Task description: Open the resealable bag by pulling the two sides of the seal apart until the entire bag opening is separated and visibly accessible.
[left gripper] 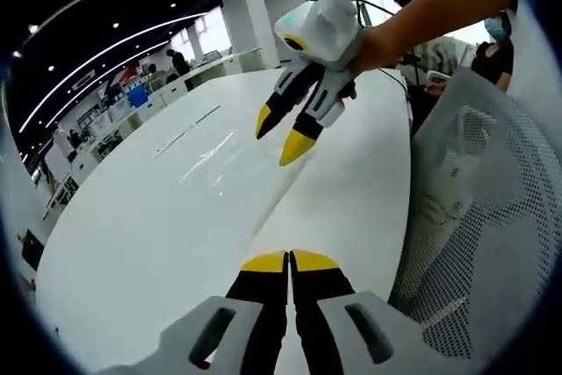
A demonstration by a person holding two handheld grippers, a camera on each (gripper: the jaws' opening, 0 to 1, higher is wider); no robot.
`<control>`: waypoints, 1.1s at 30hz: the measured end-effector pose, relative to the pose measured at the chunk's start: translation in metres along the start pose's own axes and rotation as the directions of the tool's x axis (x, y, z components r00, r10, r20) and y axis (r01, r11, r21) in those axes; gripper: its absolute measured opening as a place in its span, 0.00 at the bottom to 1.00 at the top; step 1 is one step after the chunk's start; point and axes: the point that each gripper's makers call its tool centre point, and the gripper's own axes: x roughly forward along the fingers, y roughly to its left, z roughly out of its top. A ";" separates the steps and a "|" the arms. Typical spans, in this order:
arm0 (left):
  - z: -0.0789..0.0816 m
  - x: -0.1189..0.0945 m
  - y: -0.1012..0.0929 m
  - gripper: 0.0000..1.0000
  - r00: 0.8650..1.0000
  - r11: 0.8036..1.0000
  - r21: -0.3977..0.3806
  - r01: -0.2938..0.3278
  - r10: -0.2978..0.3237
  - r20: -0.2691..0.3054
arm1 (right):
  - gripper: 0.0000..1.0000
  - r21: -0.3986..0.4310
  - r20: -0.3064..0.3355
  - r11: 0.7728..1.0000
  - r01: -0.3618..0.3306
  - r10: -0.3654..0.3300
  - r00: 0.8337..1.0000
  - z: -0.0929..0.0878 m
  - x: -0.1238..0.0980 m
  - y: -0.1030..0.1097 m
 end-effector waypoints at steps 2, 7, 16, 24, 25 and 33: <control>0.000 0.000 0.000 0.00 1.000 1.000 0.001 -0.004 0.004 -0.002 | 0.44 0.022 0.008 1.000 -0.004 0.004 1.000 0.001 -0.002 0.002; 0.000 0.000 0.007 0.16 0.999 0.999 -0.006 -0.041 0.041 -0.004 | 0.63 0.080 0.034 0.997 -0.012 0.009 0.999 0.006 -0.007 0.007; -0.003 0.000 0.013 0.41 0.997 0.996 -0.045 -0.079 0.079 -0.003 | 0.75 0.177 0.091 0.984 -0.024 0.008 0.996 0.004 -0.029 0.018; -0.008 0.000 0.022 0.71 0.993 0.988 -0.103 -0.116 0.117 -0.001 | 0.88 0.265 0.121 0.964 -0.003 -0.030 0.992 -0.010 -0.048 0.019; -0.008 0.001 0.023 0.72 0.993 0.986 -0.121 -0.114 0.115 0.004 | 0.90 0.301 0.130 0.954 -0.002 -0.039 0.991 -0.011 -0.050 0.019; -0.010 -0.001 0.025 0.85 0.993 0.964 -0.241 -0.115 0.119 0.005 | 1.00 0.354 0.134 0.935 0.016 -0.068 0.989 -0.021 -0.064 0.026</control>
